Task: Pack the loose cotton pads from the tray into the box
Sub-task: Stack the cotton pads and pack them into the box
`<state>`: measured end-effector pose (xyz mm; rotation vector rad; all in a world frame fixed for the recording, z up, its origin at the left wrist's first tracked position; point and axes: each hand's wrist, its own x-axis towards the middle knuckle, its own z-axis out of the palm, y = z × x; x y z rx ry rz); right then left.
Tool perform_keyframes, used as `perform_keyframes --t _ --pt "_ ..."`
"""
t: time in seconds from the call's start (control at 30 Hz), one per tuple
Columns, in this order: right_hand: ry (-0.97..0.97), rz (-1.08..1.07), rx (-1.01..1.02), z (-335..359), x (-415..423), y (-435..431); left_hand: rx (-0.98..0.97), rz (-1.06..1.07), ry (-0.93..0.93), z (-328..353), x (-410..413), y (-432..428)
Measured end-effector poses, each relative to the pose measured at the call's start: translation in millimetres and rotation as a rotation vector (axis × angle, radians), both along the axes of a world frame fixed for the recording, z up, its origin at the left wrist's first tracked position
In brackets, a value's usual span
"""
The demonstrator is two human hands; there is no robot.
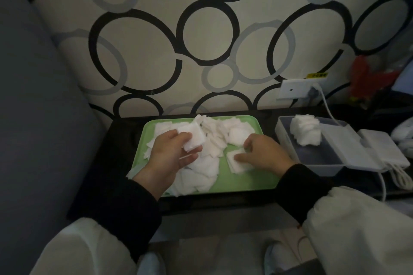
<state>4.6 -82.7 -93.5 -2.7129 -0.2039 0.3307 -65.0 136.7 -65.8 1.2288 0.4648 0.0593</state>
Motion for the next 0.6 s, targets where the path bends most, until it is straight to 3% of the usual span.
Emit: perform_keyframes --t 0.23,0.6 --pt "0.072 0.031 -0.053 -12.7 1.0 10.2 0.037 -0.027 0.017 -8.9 2.0 1.2" --pt "0.109 0.004 0.37 -3.6 4.0 -6.1 0.115 -0.043 0.018 -10.1 -0.3 1.7"
